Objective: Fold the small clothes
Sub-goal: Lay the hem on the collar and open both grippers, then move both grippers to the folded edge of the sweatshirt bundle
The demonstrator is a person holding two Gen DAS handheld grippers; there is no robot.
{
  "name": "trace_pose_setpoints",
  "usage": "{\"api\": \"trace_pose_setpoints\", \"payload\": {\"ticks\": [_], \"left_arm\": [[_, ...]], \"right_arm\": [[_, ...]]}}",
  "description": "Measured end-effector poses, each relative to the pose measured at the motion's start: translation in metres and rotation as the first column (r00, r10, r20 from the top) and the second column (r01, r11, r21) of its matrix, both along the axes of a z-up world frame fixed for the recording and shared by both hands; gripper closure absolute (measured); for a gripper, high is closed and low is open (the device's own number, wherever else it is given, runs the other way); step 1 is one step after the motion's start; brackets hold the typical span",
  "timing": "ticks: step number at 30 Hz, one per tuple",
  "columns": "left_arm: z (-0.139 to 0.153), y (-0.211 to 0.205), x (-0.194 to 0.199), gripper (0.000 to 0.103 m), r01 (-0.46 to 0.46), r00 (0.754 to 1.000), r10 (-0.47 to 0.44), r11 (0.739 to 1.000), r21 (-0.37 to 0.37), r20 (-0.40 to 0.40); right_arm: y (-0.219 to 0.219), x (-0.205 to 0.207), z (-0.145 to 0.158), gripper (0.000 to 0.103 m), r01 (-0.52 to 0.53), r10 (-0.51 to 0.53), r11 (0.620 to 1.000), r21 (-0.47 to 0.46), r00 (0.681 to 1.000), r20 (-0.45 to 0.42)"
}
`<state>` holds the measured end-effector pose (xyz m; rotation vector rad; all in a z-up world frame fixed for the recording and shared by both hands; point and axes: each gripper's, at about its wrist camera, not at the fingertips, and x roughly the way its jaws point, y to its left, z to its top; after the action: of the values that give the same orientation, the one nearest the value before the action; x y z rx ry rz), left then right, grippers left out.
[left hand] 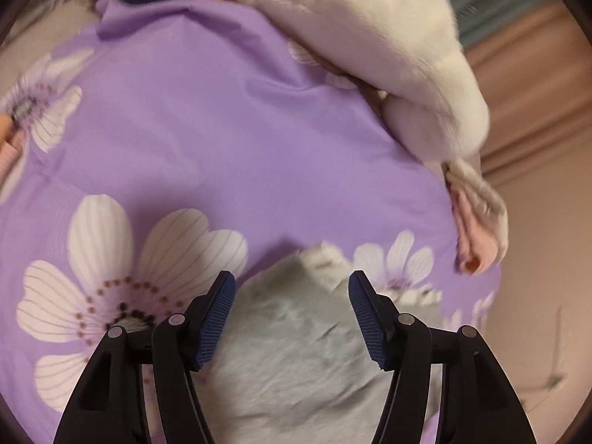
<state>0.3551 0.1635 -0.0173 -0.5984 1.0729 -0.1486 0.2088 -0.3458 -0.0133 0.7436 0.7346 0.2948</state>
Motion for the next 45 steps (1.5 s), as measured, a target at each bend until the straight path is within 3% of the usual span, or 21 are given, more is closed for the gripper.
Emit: {"api": "trace_pose_setpoints", "payload": {"ticks": [2,5,9,14,18,20,26,30,36,40,45], "left_arm": [[-0.001,-0.009,-0.019,0.041,0.039,0.999,-0.041,0.997,0.065,0.036],[-0.001,-0.028,-0.053,0.041,0.110,0.986,-0.128,0.981,0.158,0.110],[-0.003,-0.055,-0.097,0.041,0.172,0.954,-0.231,0.944,0.283,0.192],[-0.021,-0.072,-0.118,0.041,0.182,0.949,-0.262,0.911,0.369,0.177],[-0.040,-0.080,-0.130,0.041,0.177,0.952,-0.271,0.865,0.469,0.140],[-0.051,-0.079,-0.134,0.041,0.185,0.957,-0.268,0.857,0.482,0.108],[-0.076,-0.075,-0.144,0.041,0.221,0.965,-0.260,0.869,0.443,0.028],[-0.071,-0.071,-0.153,0.041,0.210,0.967,-0.252,0.873,0.440,0.040],[-0.060,-0.066,-0.170,0.041,0.187,0.968,-0.242,0.872,0.453,0.066],[-0.056,-0.062,-0.174,0.041,0.180,0.971,-0.230,0.880,0.439,0.064],[-0.053,-0.058,-0.180,0.041,0.172,0.974,-0.219,0.886,0.431,0.060]], "right_arm": [[0.017,0.007,-0.002,0.048,-0.022,0.020,0.995,-0.093,1.000,-0.023],[0.041,0.004,-0.004,0.052,-0.070,0.061,0.959,-0.276,0.997,-0.043],[0.056,-0.003,-0.013,0.066,-0.112,0.095,0.918,-0.379,0.994,-0.063],[0.063,-0.007,-0.031,0.071,-0.127,0.091,0.874,-0.469,0.991,-0.100],[0.063,-0.017,-0.047,0.074,-0.138,0.080,0.854,-0.501,0.988,-0.135],[0.064,-0.019,-0.053,0.074,-0.146,0.079,0.854,-0.499,0.985,-0.154],[0.067,-0.024,-0.055,0.074,-0.151,0.067,0.847,-0.509,0.981,-0.180],[0.070,-0.029,-0.048,0.072,-0.150,0.063,0.852,-0.502,0.981,-0.185],[0.088,-0.038,-0.026,0.069,-0.164,0.117,0.858,-0.486,0.985,-0.125],[0.111,-0.036,-0.019,0.055,-0.197,0.166,0.853,-0.483,0.980,-0.108],[0.138,-0.035,-0.011,0.054,-0.236,0.221,0.847,-0.476,0.971,-0.087]]}}
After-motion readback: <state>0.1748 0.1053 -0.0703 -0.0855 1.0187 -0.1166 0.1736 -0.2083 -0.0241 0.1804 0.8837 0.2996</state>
